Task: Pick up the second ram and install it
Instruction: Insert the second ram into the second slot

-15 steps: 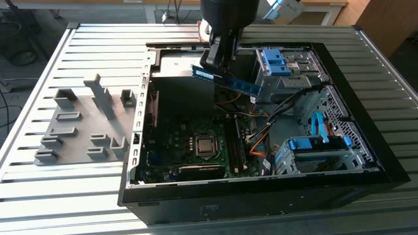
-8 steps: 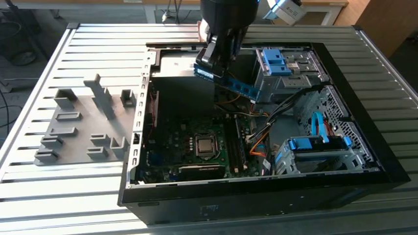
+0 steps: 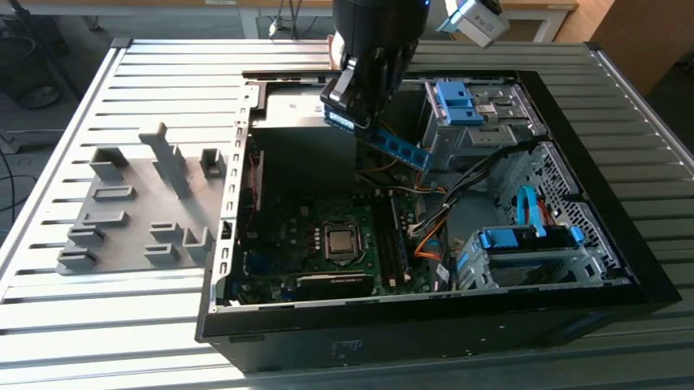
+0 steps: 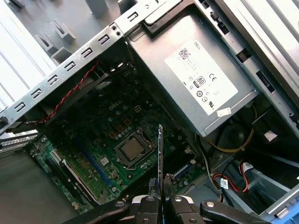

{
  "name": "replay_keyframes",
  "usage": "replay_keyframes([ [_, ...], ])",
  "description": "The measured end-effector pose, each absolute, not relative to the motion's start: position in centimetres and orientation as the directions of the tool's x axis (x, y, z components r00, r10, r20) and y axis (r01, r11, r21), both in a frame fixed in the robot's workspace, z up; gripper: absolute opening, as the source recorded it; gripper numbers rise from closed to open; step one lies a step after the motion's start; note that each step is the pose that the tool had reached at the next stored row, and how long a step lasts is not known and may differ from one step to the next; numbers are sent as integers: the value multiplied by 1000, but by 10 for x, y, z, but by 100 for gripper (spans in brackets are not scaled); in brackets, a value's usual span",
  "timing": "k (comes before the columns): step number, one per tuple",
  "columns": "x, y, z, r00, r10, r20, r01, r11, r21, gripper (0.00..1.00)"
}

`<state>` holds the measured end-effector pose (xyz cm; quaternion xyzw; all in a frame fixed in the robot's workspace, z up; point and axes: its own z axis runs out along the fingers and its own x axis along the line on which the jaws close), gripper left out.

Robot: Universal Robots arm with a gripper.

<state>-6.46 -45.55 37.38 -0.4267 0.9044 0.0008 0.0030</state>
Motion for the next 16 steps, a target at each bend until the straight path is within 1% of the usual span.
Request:
replay_keyframes([
  [7,-65,-455,374,-644,-765,-6,-765,644,-1,14],
  [16,-65,-455,373,-757,-653,-6,-653,757,-1,14],
])
